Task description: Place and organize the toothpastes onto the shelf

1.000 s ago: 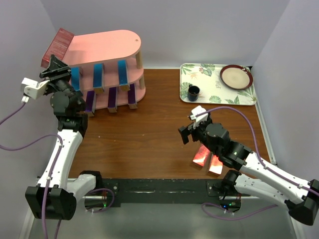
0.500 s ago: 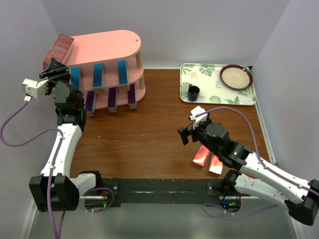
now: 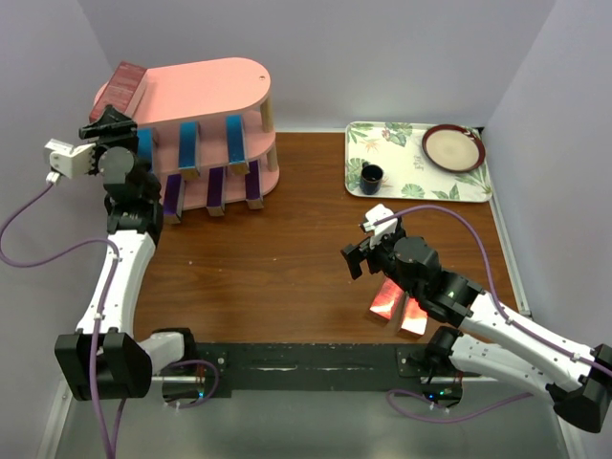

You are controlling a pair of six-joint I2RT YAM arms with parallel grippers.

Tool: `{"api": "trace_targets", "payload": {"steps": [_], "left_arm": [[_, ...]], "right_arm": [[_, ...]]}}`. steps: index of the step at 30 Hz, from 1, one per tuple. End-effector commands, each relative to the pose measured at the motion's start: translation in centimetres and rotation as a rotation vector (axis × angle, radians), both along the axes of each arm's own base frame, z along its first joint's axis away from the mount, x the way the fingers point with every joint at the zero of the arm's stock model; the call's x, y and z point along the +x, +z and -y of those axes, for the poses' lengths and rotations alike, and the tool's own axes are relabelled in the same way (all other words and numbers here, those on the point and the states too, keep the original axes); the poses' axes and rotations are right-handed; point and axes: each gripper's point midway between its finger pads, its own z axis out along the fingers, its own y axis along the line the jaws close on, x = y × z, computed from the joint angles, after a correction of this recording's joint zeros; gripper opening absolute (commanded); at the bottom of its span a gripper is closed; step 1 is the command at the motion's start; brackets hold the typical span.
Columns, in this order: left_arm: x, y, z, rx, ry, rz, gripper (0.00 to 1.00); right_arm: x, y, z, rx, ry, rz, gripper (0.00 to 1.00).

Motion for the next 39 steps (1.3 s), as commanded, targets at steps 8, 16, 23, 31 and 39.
{"api": "trace_targets", "payload": {"steps": [8,16,23,31,39], "left_arm": [[0.2,-0.3,0.7,0.049,-0.051,-0.131,0.73],[-0.6,0.3,0.8,0.139,-0.047,-0.23,0.76],[-0.4,-1.2,0.8,0.173,-0.057,-0.323,0.82],[-0.5,-1.1,0.9,0.218,-0.062,-0.364,0.94],[0.1,-0.3,2.2,0.305,-0.139,-0.403,1.0]], "right_arm": [[0.2,1.6,-0.4,0.041,0.0,0.019,0.98],[0.1,1.6,-0.5,0.041,0.005,0.019,0.98],[0.1,1.8,-0.5,0.043,0.006,0.02,0.98],[0.1,1.7,-0.5,0.043,0.007,0.019,0.99],[0.1,1.5,-0.6,0.036,0.01,0.013,0.99]]}}
